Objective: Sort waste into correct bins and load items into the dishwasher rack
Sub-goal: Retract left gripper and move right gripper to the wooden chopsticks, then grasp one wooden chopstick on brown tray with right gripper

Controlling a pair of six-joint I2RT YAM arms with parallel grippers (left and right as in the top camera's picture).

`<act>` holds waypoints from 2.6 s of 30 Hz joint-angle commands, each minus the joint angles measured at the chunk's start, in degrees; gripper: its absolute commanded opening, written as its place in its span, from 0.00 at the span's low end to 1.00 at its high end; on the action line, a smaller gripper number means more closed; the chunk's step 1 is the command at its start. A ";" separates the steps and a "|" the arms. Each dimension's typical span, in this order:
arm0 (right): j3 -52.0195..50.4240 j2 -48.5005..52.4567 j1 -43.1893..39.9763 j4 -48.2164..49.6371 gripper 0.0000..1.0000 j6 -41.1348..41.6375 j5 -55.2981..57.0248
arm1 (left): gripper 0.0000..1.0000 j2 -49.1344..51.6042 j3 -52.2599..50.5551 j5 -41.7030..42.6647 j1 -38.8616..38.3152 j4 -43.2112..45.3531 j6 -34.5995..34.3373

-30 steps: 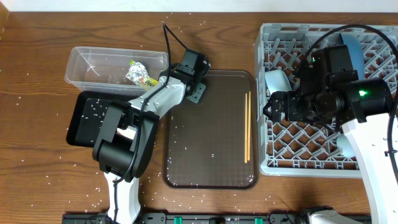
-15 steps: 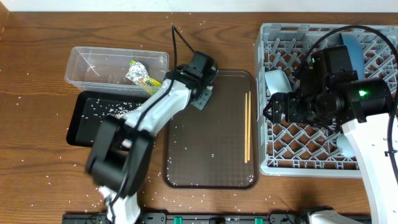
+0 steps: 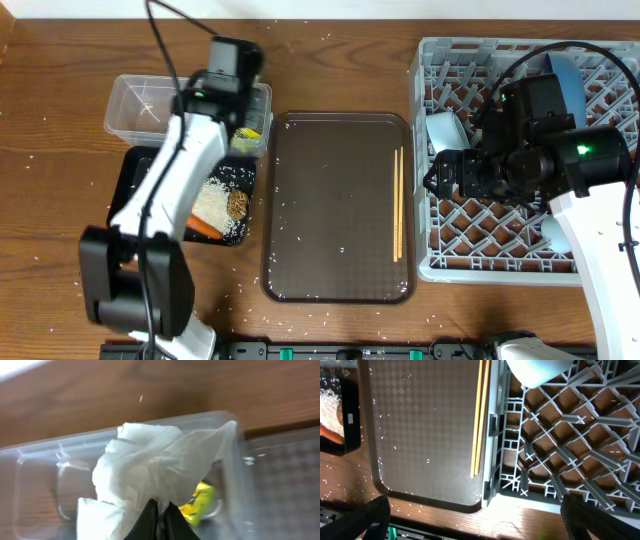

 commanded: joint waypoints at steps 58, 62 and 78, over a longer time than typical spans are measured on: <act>-0.20 42.27 22.77 17.62 0.66 18.58 12.79 | 0.98 -33.27 2.36 13.42 1.99 -36.35 -15.58; -0.20 38.84 22.75 17.44 0.70 18.62 13.40 | 0.98 -33.27 2.36 13.42 1.99 -36.37 -15.58; -6.54 38.38 22.88 22.88 0.75 20.37 12.39 | 0.98 -33.27 2.36 13.42 1.99 -36.35 -15.58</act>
